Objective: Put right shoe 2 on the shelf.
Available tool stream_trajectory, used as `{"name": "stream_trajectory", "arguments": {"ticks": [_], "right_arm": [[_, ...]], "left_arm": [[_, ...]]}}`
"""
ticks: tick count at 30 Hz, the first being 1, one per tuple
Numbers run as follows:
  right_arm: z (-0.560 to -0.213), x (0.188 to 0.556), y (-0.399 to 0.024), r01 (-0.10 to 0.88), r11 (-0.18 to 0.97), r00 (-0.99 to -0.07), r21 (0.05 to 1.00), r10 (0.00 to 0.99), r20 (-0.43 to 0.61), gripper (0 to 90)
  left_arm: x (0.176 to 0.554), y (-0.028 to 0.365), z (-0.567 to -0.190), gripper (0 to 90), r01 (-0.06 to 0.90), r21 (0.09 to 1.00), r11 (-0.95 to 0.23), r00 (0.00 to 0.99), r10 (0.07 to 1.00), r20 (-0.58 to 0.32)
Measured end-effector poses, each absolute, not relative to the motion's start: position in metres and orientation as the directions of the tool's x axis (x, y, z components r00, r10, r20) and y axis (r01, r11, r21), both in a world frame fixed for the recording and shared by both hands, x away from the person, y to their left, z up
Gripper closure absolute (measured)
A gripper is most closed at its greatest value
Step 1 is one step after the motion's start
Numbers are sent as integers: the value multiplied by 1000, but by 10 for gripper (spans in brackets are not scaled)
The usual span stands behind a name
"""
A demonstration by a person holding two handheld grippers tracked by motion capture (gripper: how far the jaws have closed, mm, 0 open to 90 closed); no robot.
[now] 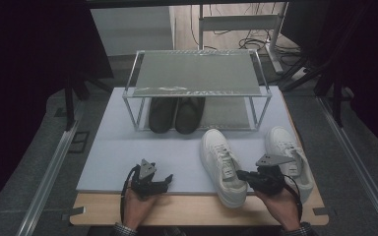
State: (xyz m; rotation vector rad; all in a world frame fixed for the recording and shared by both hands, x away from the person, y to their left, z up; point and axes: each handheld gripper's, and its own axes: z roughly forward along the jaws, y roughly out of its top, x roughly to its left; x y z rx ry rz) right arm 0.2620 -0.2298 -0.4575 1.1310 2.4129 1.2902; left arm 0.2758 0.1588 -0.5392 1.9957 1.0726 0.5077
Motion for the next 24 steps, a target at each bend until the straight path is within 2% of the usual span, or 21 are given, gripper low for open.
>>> {"name": "stream_trajectory", "arguments": {"ticks": [11,19,24], "right_arm": [[-448,257,-230,542,351,-678,764,720,150,872],[-442,264,-234,562,327,-652,760,740,164,677],[-445,272,-229,578,323,-644,750,744,176,627]], "left_arm": [[276,159,-539,176,508,798,-324,561,828,-22],[276,159,-539,176,508,798,-324,561,828,-21],[276,159,-539,176,508,797,-325,561,827,-20]]}}
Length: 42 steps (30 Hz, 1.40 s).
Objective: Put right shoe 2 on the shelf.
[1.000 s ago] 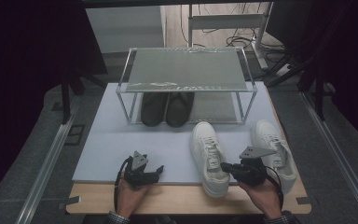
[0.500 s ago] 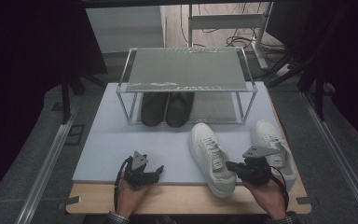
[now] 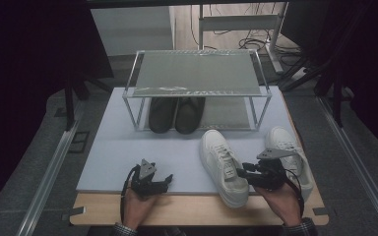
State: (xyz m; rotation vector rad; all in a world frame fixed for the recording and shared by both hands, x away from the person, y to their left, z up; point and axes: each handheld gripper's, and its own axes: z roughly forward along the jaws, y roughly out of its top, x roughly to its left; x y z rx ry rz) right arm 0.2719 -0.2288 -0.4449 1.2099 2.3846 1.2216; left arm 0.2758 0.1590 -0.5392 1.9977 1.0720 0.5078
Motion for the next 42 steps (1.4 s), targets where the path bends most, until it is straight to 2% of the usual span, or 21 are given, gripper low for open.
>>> {"name": "stream_trajectory", "arguments": {"ticks": [9,14,20,28,42], "right_arm": [[-455,285,-225,613,322,-613,721,770,177,613],[-458,291,-225,634,297,-615,714,753,233,665],[-457,292,-225,644,297,-614,705,751,244,718],[-460,294,-230,694,214,-567,687,751,339,790],[-460,301,-232,733,119,-534,670,712,456,815]], "left_arm": [[276,159,-539,176,508,796,-329,563,826,-18],[276,159,-539,176,508,796,-329,563,826,-18],[276,159,-539,176,508,796,-329,563,826,-18],[276,159,-539,176,508,796,-329,563,826,-18],[276,159,-539,176,508,796,-329,563,826,-18]]}}
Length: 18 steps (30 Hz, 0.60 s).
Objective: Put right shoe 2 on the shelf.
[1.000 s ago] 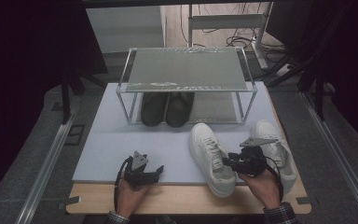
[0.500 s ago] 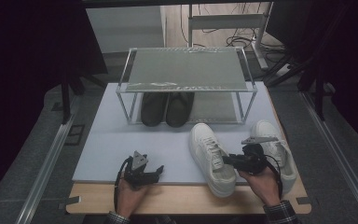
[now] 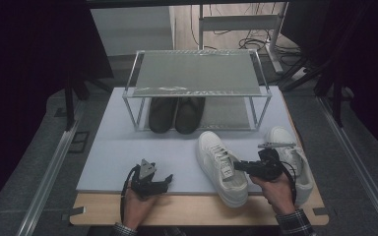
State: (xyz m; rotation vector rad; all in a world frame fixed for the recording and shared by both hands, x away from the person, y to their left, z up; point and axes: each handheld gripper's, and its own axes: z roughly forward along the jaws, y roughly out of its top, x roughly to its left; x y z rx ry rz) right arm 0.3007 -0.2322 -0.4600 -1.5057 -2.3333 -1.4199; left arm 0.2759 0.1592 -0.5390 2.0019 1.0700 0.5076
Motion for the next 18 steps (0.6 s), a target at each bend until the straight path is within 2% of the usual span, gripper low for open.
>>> {"name": "stream_trajectory", "arguments": {"ticks": [18], "right_arm": [[-440,307,-233,731,38,-551,682,622,556,817]], "left_arm": [[276,159,-539,176,506,798,-328,563,826,-18]]}}
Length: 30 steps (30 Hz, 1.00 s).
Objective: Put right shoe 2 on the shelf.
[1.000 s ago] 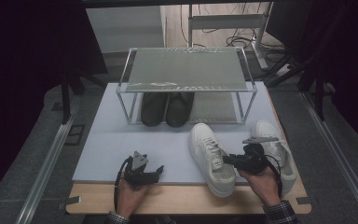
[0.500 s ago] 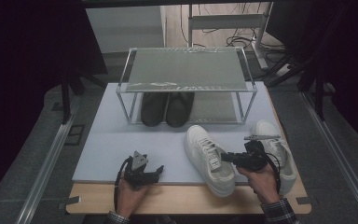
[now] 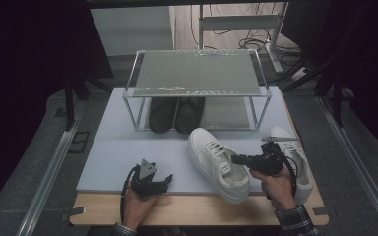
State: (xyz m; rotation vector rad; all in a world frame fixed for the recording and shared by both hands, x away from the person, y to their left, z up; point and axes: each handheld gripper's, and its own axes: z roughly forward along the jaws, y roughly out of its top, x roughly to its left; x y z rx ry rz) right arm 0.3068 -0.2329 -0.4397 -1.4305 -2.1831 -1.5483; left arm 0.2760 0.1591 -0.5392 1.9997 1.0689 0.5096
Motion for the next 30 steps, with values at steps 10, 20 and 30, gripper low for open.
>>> {"name": "stream_trajectory", "arguments": {"ticks": [10,20,30], "right_arm": [[-424,313,-231,721,0,-562,693,585,585,817],[-409,320,-229,721,-23,-572,693,544,614,818],[-390,327,-226,724,-48,-576,689,508,640,822]], "left_arm": [[276,159,-539,177,507,797,-328,563,826,-18],[276,159,-539,176,507,797,-328,563,826,-19],[276,159,-539,176,507,796,-330,564,826,-17]]}}
